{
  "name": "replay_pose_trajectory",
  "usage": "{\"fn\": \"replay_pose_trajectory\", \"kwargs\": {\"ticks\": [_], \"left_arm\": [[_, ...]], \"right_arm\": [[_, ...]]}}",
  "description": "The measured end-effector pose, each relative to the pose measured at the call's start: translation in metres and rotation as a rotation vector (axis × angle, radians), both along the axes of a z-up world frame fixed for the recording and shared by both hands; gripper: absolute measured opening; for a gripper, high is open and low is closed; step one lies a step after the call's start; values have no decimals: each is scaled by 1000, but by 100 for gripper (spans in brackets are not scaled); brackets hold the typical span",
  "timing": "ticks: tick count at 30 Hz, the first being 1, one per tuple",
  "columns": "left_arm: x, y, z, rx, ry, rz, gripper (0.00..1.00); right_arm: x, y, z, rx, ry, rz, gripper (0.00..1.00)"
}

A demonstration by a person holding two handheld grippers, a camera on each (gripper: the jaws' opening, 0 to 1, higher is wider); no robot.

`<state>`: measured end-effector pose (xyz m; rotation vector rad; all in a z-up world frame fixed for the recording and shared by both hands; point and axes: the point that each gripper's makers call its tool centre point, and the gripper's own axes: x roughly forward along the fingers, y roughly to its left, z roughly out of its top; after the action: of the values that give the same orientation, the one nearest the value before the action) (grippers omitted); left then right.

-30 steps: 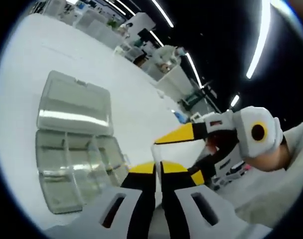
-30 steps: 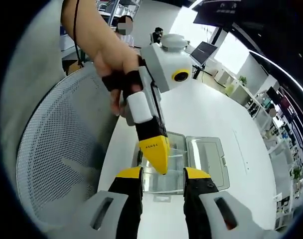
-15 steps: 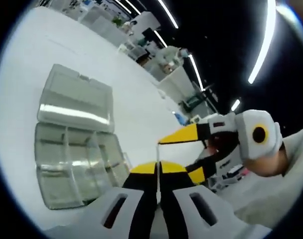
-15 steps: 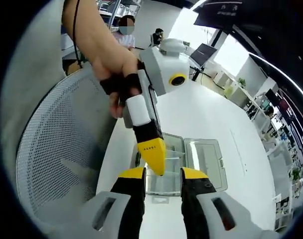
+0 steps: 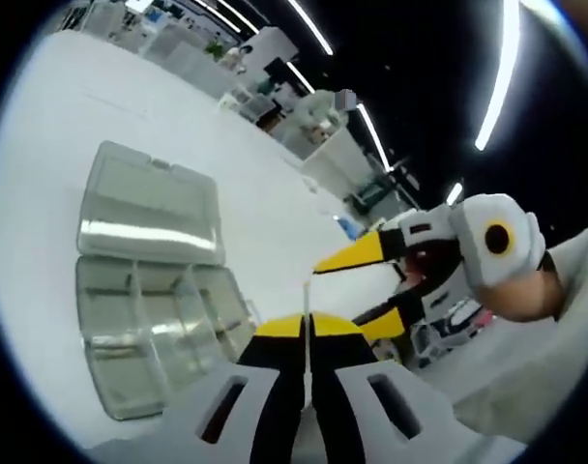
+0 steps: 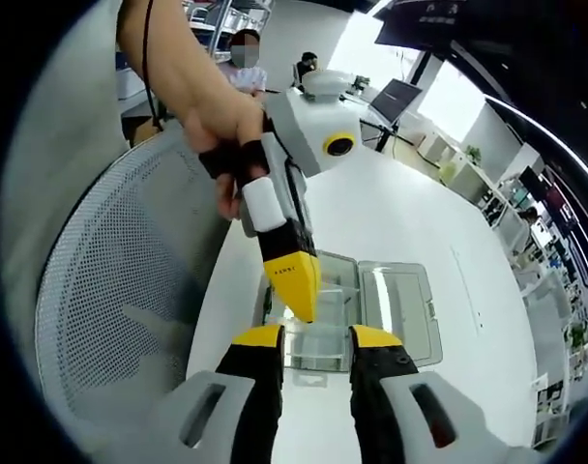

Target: Insert the divider into the dual guide fixture by aligning both edges with the guide slots and pushing it downward to the bottom, including one-sided entry, uneven engagement, binding, and posture correction.

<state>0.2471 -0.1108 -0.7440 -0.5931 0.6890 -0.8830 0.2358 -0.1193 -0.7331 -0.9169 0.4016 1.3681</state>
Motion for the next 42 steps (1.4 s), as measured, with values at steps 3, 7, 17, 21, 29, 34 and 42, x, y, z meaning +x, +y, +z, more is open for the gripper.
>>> {"fn": "replay_pose_trajectory", "kwargs": {"ticks": [3, 7, 17, 21, 29, 34, 42], "left_arm": [[0, 0, 1, 11, -31, -18, 0], [-1, 0, 2, 29, -65, -40, 0], [-4, -2, 7, 92, -188, -110, 0], [-7, -3, 8, 120, -228, -138, 0], [-12, -4, 10, 177, -319, -190, 0], [-15, -5, 15, 195, -379, -215, 0], [-17, -6, 16, 220, -455, -250, 0]], "right_arm": [[3, -2, 1, -11, 12, 7, 21], [7, -5, 1, -31, 26, 25, 20], [9, -2, 6, -58, 87, 74, 12], [8, 0, 8, -77, 107, 97, 12], [0, 2, 9, -95, 203, 125, 9], [-6, 4, 8, -103, 229, 150, 6], [-11, 7, 8, -116, 274, 162, 1]]}}
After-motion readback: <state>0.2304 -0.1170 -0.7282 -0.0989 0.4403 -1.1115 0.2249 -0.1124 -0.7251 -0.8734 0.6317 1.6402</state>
